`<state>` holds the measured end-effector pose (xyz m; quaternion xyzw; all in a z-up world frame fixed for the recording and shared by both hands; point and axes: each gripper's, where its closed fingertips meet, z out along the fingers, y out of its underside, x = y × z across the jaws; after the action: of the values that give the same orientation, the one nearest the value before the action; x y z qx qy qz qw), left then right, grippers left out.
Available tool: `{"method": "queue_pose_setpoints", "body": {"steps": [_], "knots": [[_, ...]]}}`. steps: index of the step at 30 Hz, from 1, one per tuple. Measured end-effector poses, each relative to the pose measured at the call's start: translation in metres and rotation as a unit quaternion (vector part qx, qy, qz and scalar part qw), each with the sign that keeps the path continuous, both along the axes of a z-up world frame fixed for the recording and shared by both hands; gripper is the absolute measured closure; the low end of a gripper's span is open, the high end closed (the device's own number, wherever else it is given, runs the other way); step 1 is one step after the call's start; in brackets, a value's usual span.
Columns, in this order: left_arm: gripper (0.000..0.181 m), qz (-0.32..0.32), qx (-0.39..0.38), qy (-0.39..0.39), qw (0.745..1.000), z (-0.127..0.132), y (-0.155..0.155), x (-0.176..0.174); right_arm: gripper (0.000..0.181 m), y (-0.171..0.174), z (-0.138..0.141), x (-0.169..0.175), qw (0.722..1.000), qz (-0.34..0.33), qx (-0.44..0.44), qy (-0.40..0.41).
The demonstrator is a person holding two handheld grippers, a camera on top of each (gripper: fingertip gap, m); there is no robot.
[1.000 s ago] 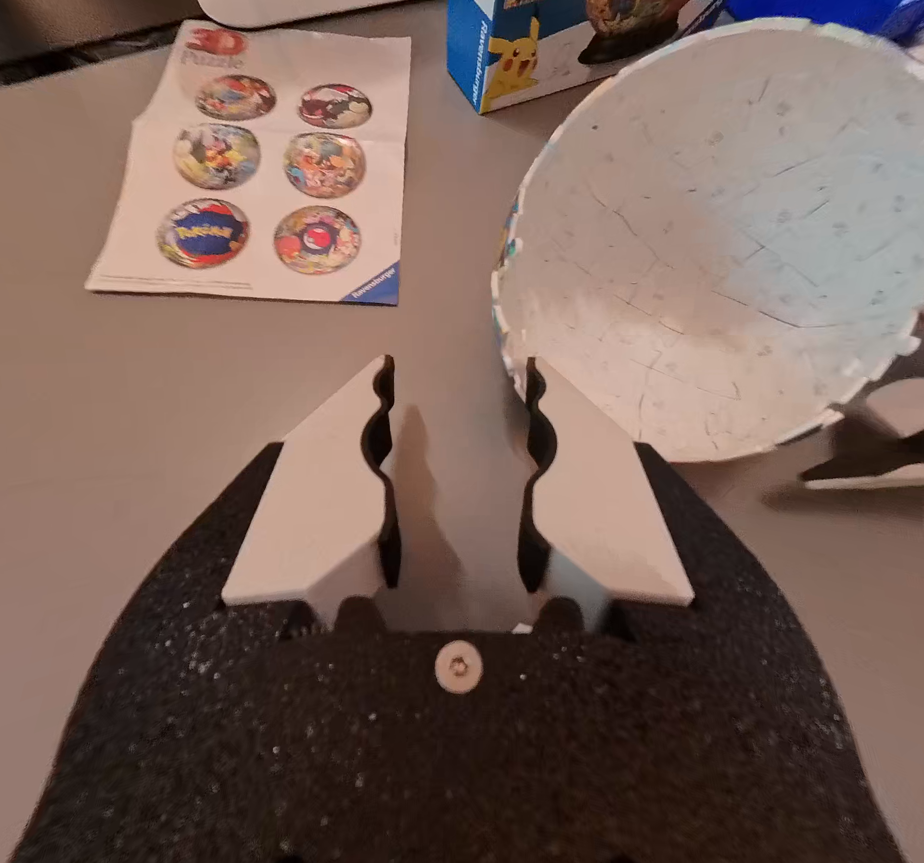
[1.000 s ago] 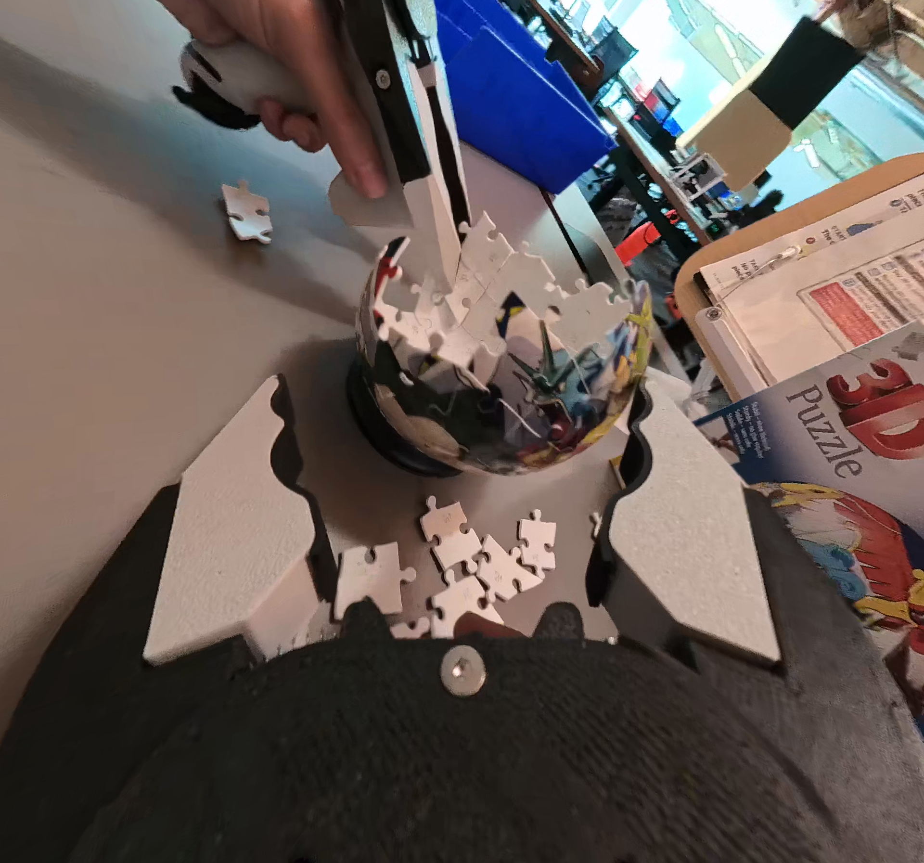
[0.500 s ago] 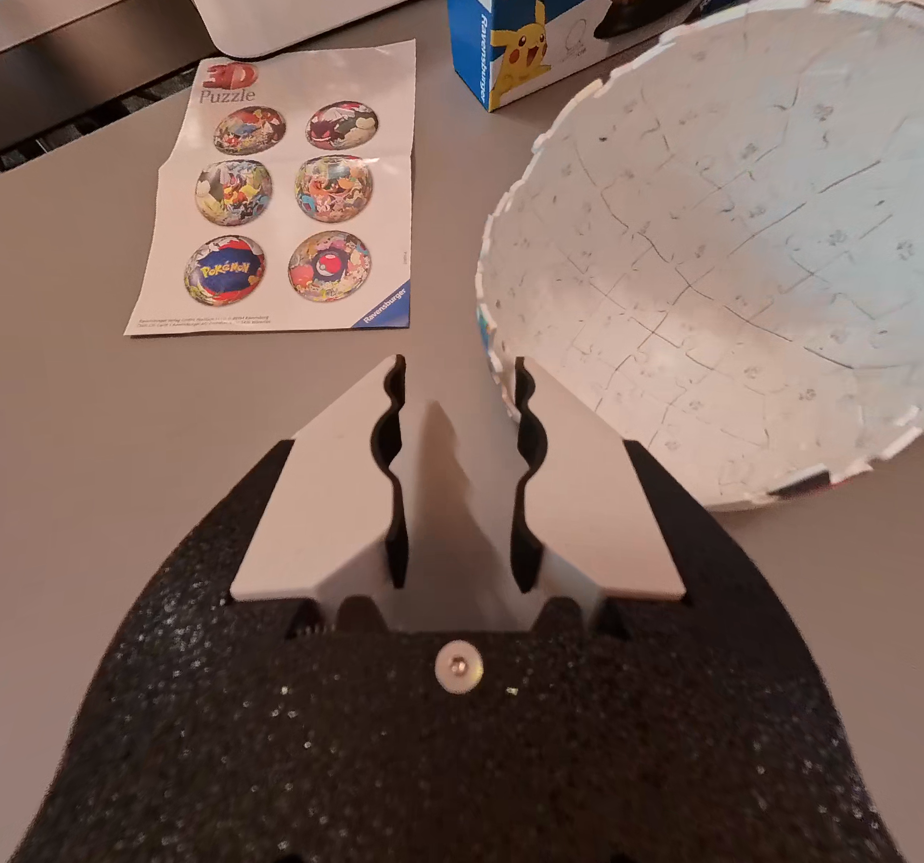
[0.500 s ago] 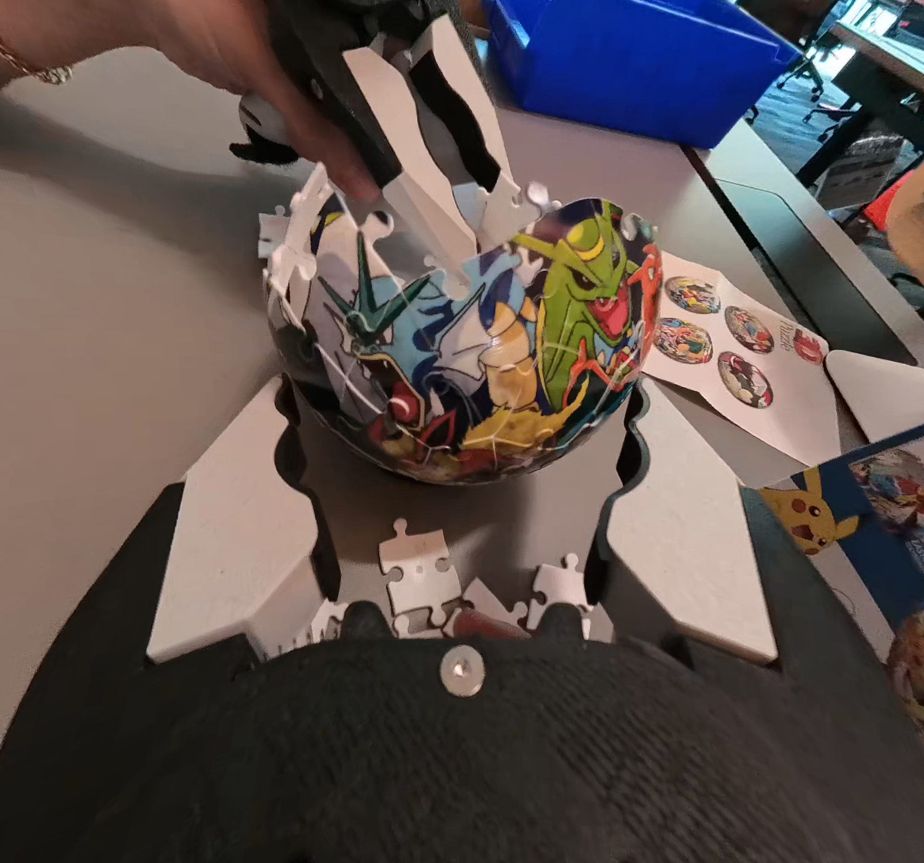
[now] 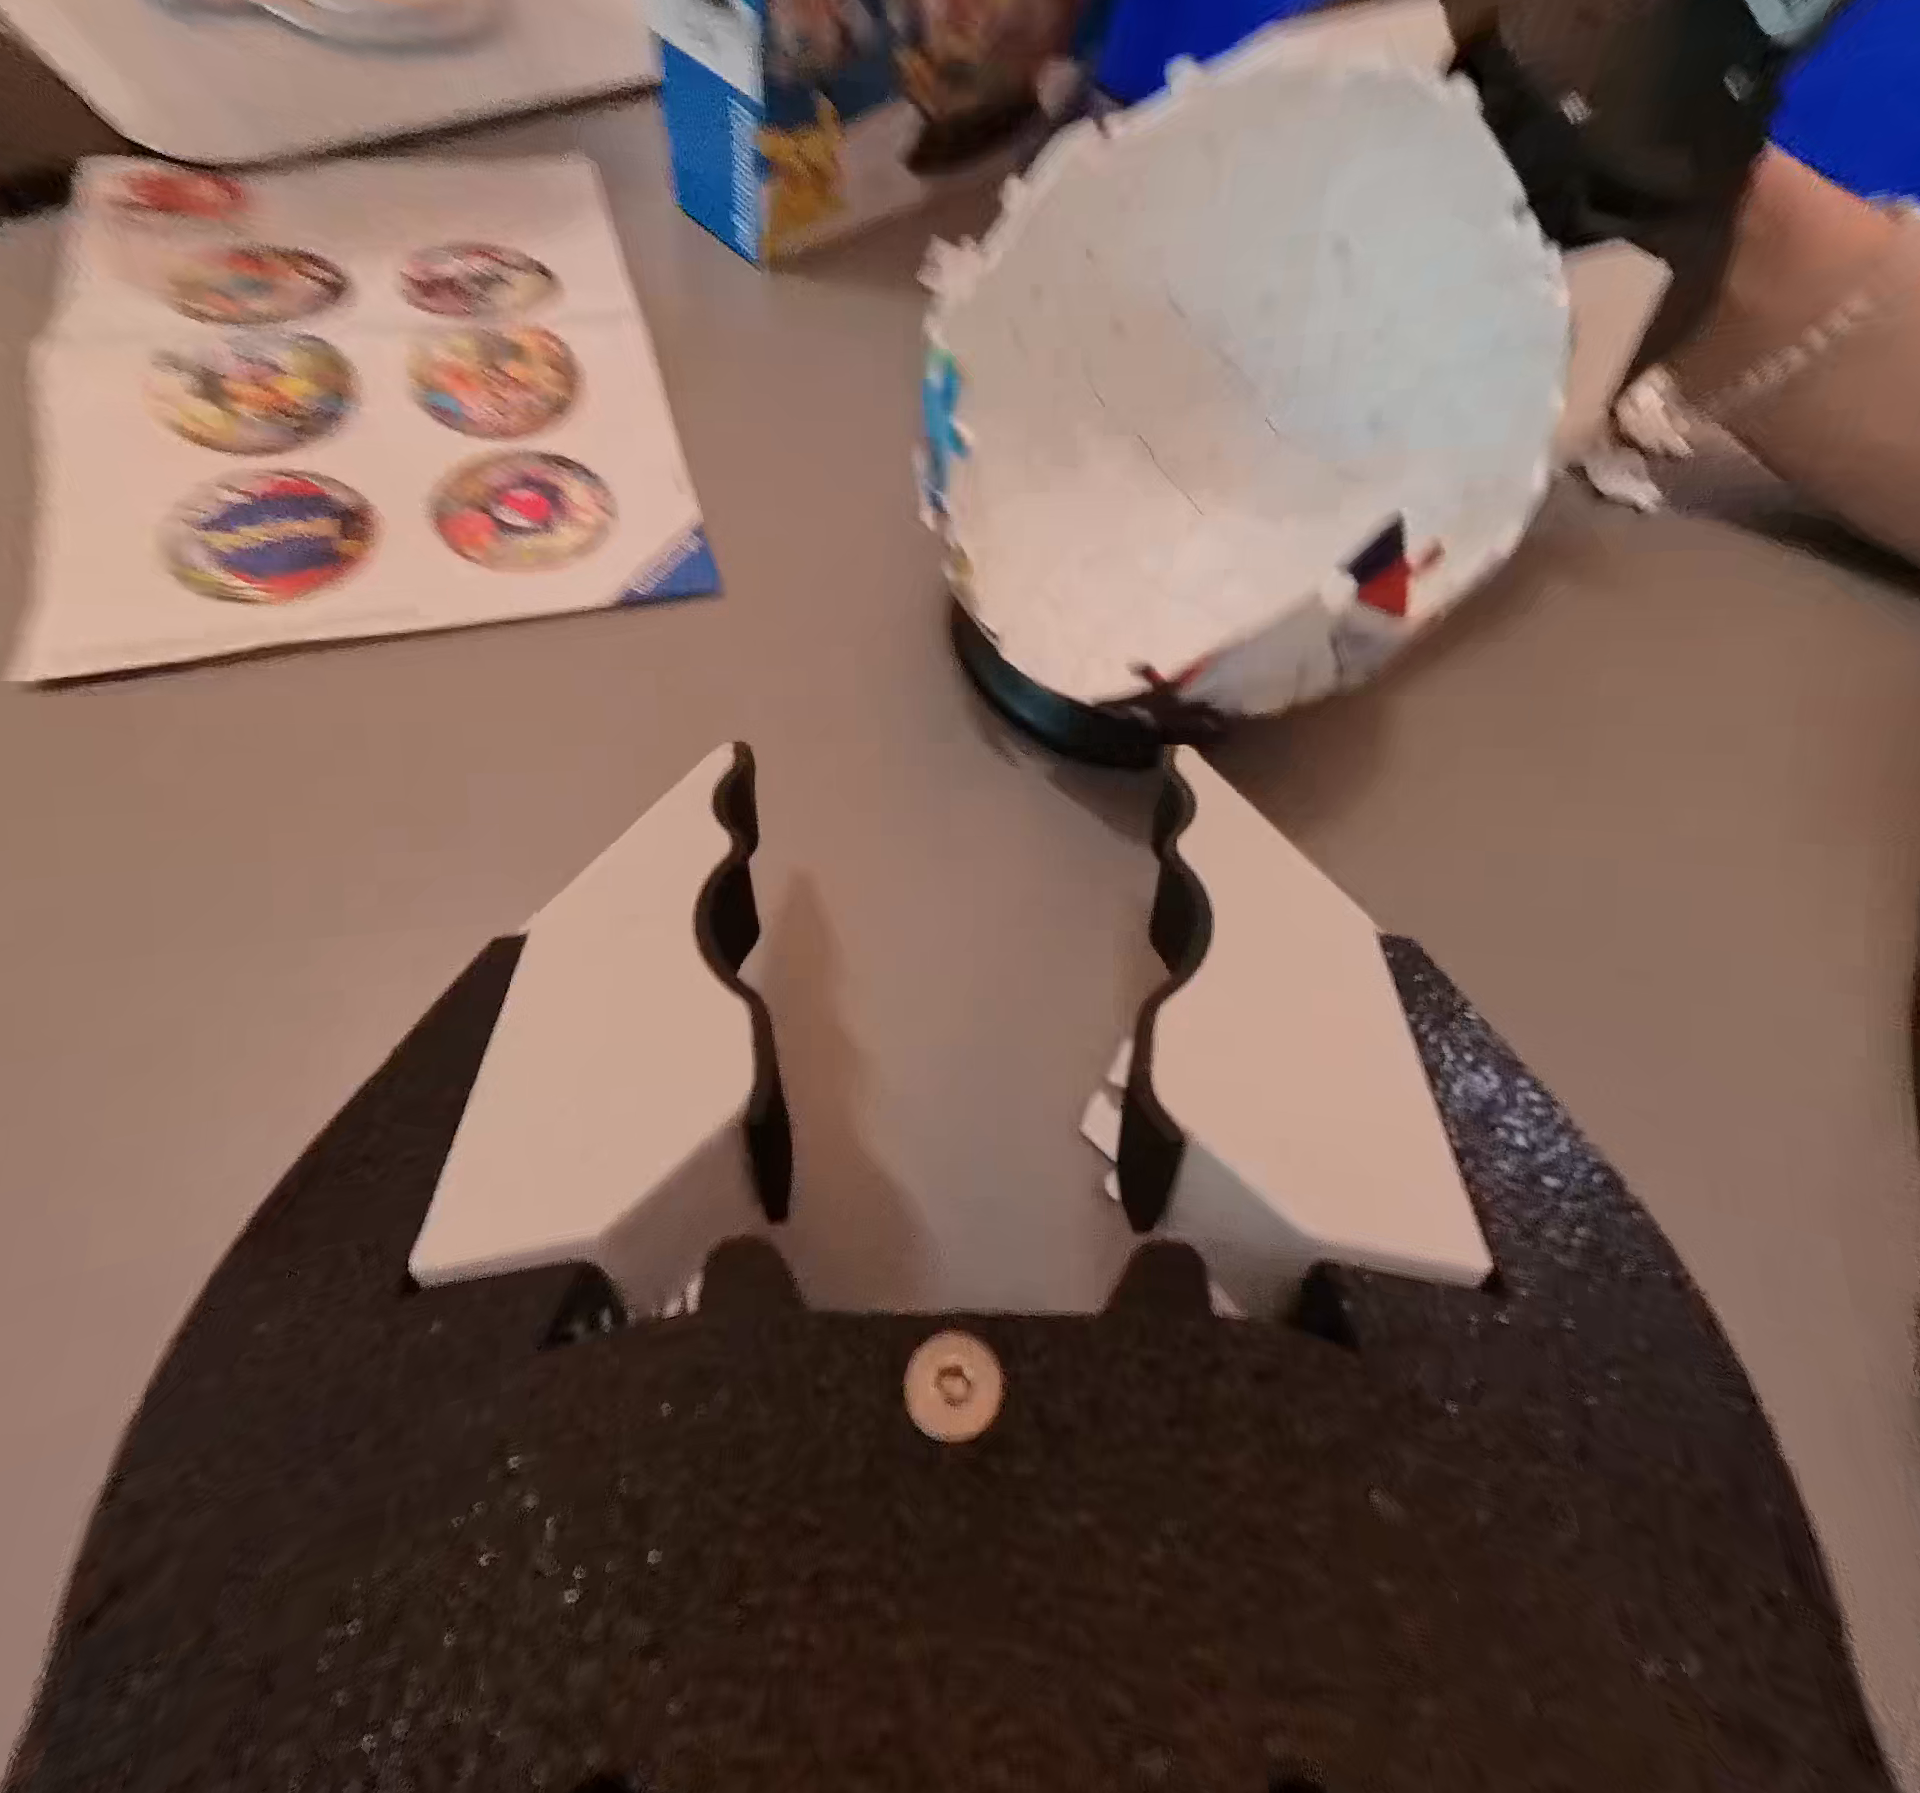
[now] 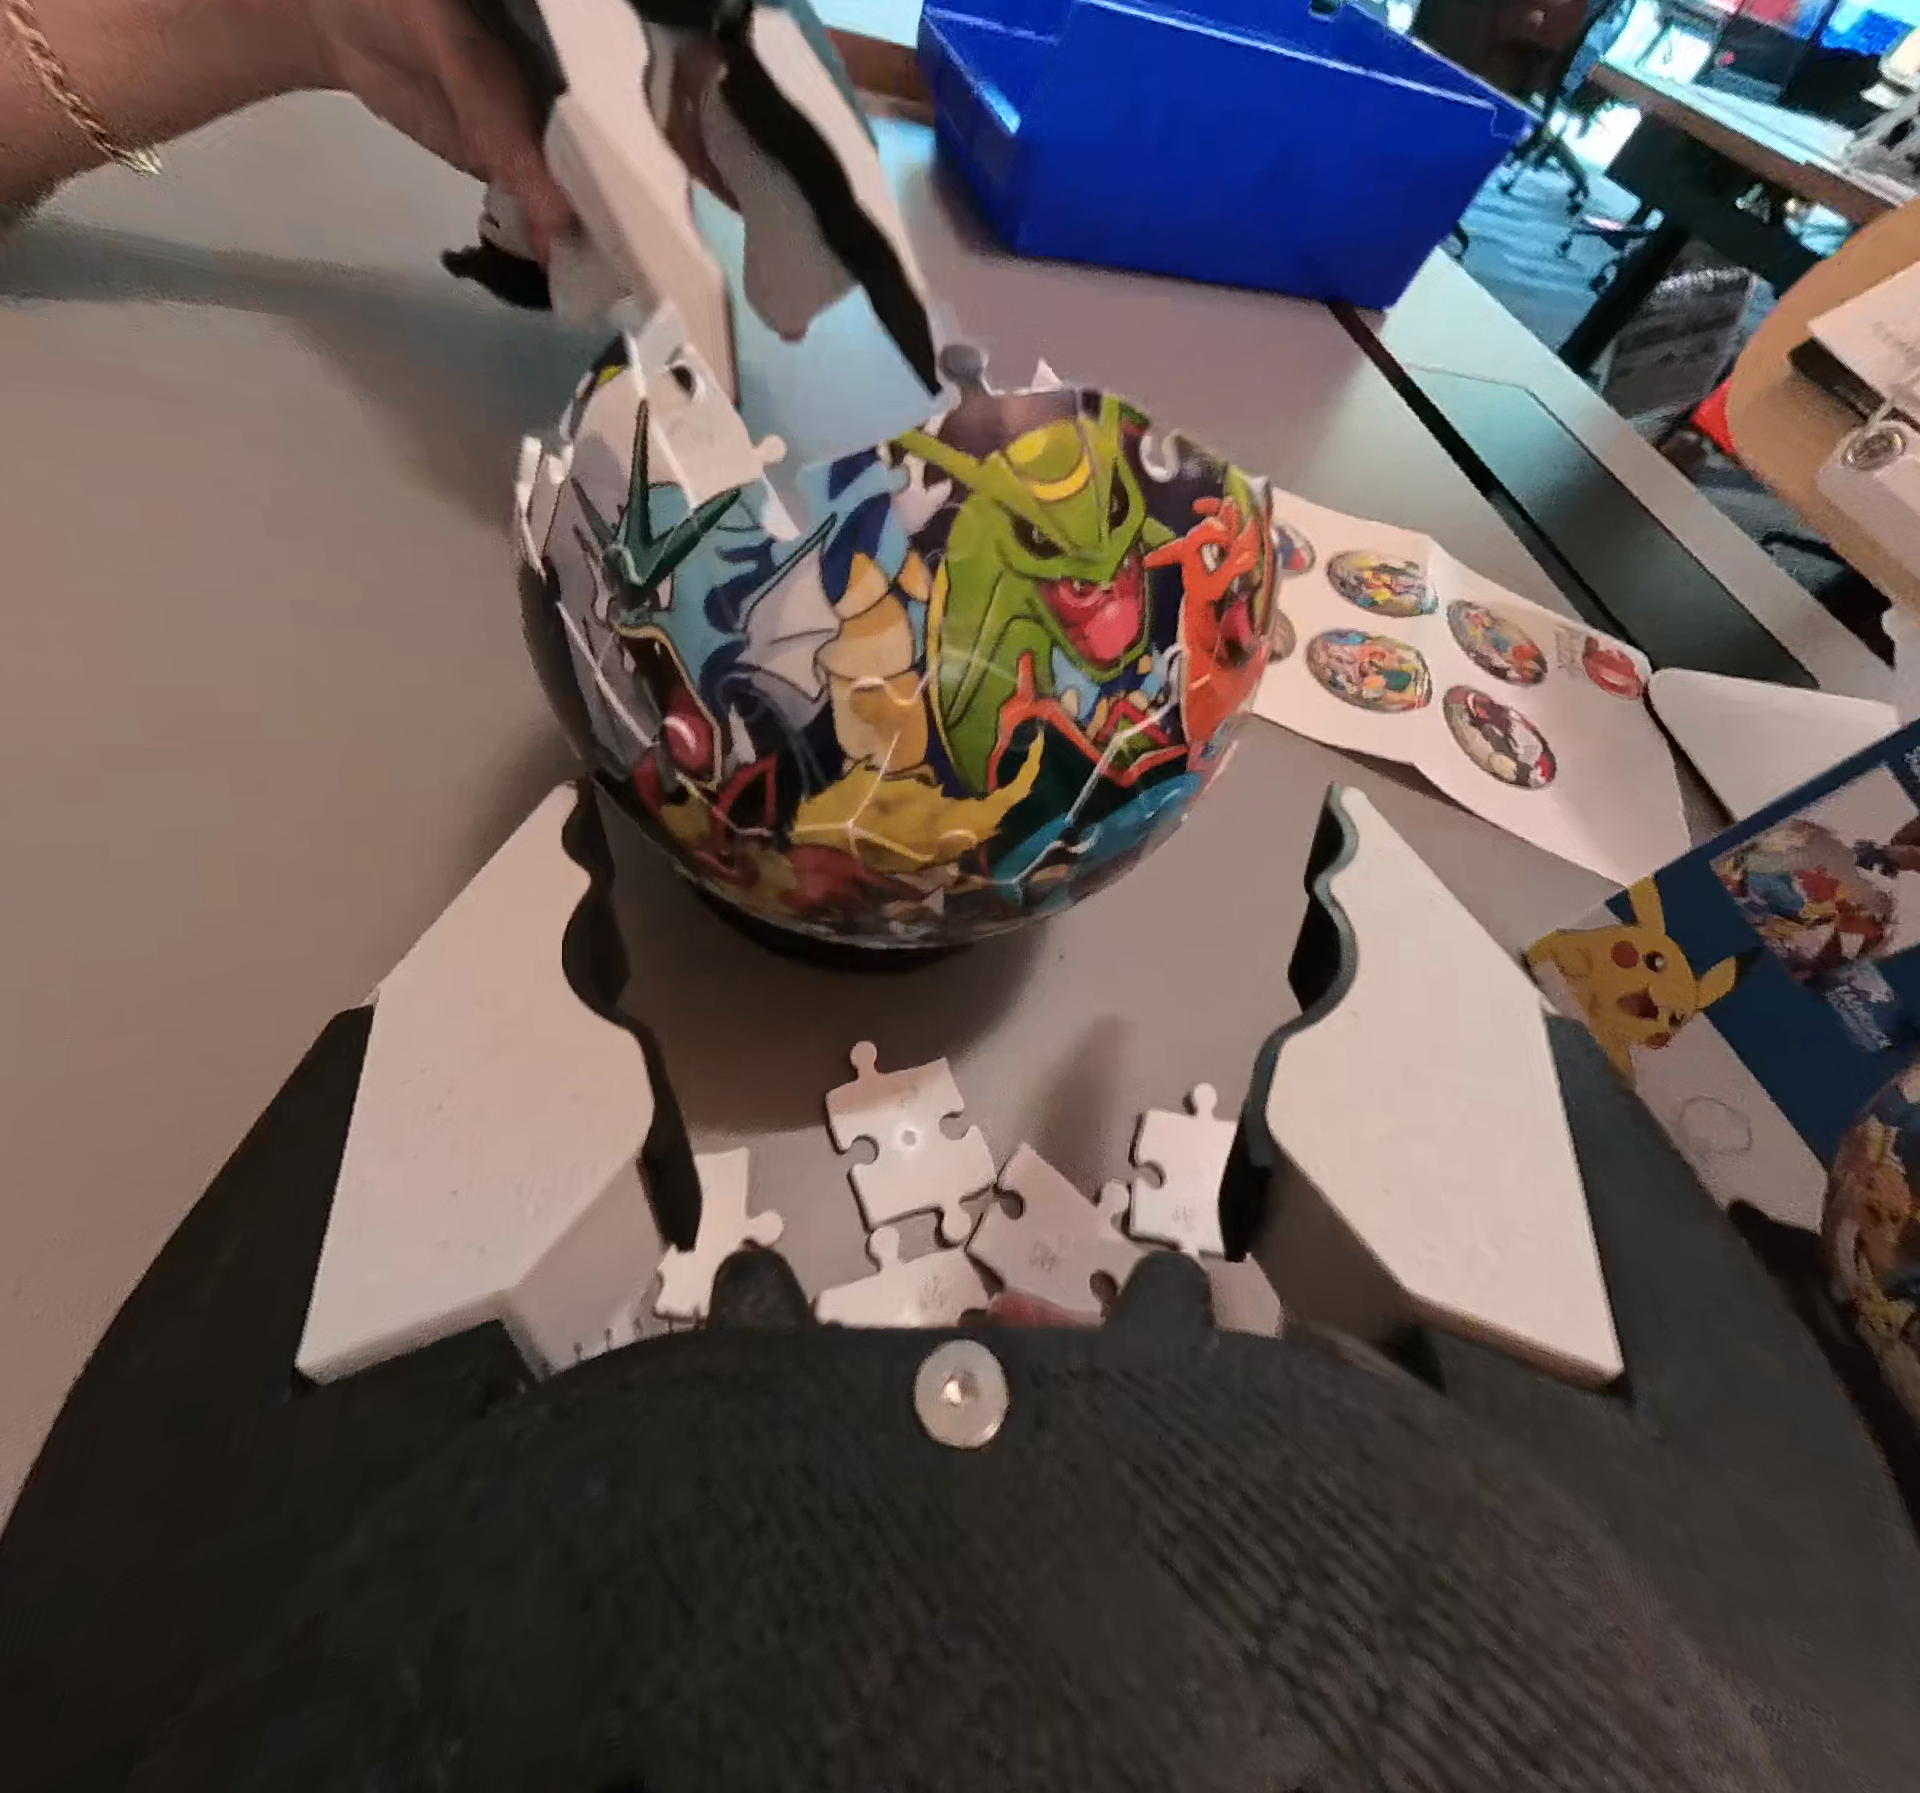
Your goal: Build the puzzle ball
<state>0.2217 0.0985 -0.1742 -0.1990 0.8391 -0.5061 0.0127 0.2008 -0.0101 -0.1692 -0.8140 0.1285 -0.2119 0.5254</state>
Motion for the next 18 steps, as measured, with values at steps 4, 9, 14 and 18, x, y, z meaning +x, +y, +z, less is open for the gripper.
{"method": "queue_pose_setpoints", "body": {"steps": [4, 9, 14, 18], "knots": [[0.102, -0.094, 0.053, -0.026, 0.994, -0.021, -0.018, -0.031, 0.049, 0.013, -0.009, 0.000, 0.999, 0.037, -0.030, 0.002], [0.112, -0.129, 0.084, -0.057, 0.986, -0.035, -0.040, -0.035, 0.047, 0.020, -0.011, 0.001, 0.999, 0.029, -0.044, -0.009], [0.115, -0.144, 0.079, -0.059, 0.985, -0.033, -0.049, -0.037, 0.049, 0.019, -0.011, -0.005, 0.998, 0.001, -0.056, -0.007], [0.115, -0.168, 0.084, -0.065, 0.980, -0.034, -0.056, -0.045, 0.048, 0.013, -0.010, -0.018, 0.998, -0.036, -0.050, -0.003]]}}
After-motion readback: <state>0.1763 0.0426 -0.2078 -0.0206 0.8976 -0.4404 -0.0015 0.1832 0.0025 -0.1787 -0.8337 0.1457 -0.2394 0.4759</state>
